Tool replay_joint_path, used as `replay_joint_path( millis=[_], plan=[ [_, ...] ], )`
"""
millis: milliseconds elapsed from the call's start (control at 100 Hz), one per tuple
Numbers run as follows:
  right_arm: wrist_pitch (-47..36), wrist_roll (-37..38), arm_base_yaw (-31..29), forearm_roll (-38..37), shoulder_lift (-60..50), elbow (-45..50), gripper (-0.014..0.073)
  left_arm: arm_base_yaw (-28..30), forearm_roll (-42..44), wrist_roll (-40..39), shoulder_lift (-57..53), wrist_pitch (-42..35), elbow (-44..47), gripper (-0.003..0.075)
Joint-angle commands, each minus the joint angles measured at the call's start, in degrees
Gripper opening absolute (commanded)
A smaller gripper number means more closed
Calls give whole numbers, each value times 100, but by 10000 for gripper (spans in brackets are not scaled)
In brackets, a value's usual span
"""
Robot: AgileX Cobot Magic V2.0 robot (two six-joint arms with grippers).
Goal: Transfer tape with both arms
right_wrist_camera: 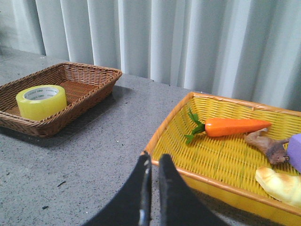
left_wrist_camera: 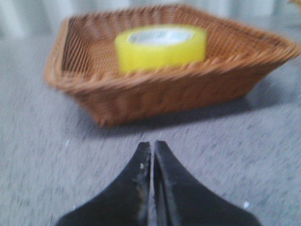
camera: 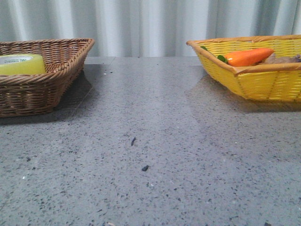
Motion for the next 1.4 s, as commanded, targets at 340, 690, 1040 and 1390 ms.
replay_joint_path(
  millis=[340, 690, 1040, 1390],
  plan=[
    [-468, -58, 9, -86, 79, -127, -42, 374, -536, -72, -161, -103, 49, -20],
    [-468, -58, 9, -86, 79, -127, -42, 374, -536, -72, -161, -103, 49, -20],
    [-779, -58, -687, -228, -233, 978, -41, 374, -536, -72, -161, -103, 49, -20],
    [-2503, -58, -2582, 619, -936, 3525, -42, 374, -536, -72, -161, -103, 49, -20]
  ],
)
